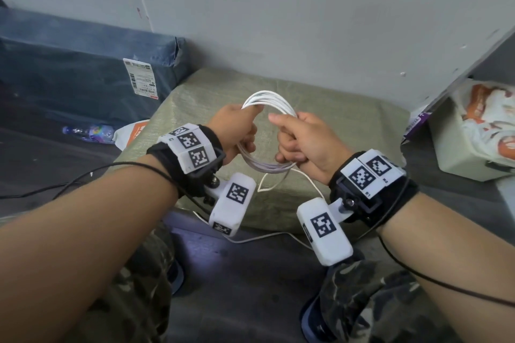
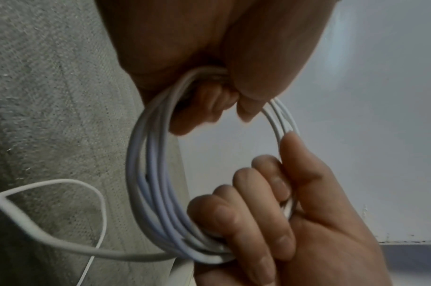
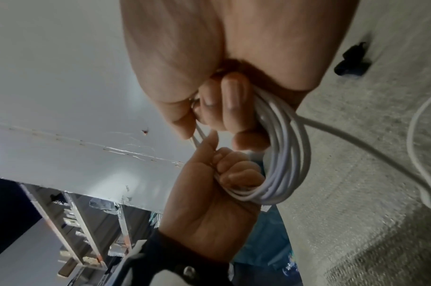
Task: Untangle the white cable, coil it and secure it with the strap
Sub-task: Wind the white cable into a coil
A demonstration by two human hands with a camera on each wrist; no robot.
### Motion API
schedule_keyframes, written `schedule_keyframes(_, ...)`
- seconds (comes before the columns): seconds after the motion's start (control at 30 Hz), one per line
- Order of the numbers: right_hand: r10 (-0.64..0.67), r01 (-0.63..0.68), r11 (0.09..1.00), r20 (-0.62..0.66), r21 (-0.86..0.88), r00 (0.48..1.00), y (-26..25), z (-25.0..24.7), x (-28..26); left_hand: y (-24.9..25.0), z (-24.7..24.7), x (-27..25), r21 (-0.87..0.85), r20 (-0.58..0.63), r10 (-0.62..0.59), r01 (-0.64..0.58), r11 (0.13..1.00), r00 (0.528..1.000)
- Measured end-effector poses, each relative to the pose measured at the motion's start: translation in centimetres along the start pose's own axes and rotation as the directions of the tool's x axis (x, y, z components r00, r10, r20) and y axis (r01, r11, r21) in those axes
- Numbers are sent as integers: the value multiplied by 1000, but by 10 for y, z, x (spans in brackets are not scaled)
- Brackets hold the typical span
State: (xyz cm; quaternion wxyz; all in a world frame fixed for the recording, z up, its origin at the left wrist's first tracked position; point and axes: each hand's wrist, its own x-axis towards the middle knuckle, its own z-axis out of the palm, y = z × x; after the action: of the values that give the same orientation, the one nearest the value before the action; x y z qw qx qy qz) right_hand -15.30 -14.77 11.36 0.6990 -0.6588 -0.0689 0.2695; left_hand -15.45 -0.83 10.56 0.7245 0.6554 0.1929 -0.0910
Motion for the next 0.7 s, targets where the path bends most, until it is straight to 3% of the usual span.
schedule_keyframes(0.27, -124, 111, 989, -141, -99, 982, -6, 1, 5, -5, -3, -7, 161, 131, -188, 166, 973, 973)
schedule_keyframes(0.53, -209, 152, 945, -181, -289, 961, 0, 2, 9, -24, 6, -12, 266, 115, -300, 261, 928, 947)
schedule_keyframes(0.7, -183, 156, 975, -173, -157, 968, -4, 4, 7, -32, 13, -14, 72, 363, -368, 368, 927, 856)
